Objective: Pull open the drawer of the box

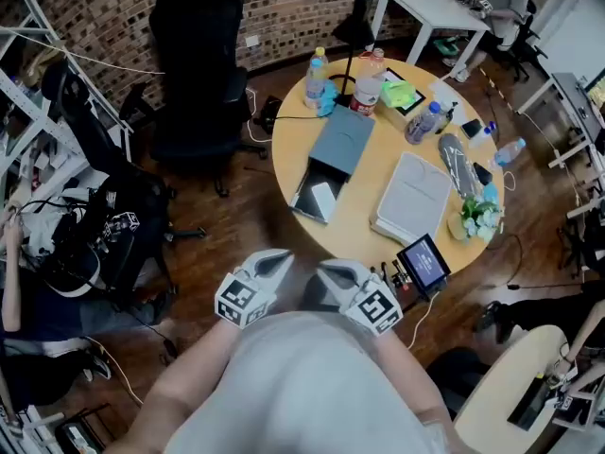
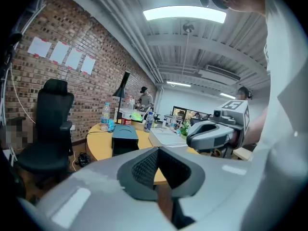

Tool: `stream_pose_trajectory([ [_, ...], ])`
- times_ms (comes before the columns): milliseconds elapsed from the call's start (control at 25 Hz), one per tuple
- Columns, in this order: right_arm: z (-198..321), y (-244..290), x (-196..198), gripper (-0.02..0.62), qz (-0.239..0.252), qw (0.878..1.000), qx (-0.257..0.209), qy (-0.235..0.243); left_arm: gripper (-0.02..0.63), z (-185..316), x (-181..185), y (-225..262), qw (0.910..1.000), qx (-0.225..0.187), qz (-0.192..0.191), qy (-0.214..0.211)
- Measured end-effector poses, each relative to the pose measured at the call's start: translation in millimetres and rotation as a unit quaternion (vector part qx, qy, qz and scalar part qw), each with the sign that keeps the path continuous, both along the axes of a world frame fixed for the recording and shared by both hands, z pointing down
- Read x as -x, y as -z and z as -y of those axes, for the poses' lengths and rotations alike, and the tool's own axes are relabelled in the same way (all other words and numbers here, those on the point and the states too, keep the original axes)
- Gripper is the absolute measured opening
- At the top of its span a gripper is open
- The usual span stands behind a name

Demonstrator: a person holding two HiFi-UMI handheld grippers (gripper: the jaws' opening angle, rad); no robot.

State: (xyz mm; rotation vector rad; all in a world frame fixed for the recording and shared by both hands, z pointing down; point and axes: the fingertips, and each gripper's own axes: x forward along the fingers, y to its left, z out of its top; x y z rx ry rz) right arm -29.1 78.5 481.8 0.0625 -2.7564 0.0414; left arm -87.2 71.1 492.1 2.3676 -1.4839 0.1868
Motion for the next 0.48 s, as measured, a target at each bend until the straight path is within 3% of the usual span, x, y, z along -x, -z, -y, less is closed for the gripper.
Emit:
stream_pose_trajectory([
  [320,-34.2,3.4,-1.8,0.003,0.001,1.0,0.004,-0.007,0.005,-43.2,-1.3,-2.9,0.9998,-0.001,-0.022,-0.001],
  [480,-32.0,15.9,24.6,0.003,0.005,1.0,-0.009,0.012,0.005,-37.6,27.4,9.3,0.9993,-0.025,-0.008,0.027],
])
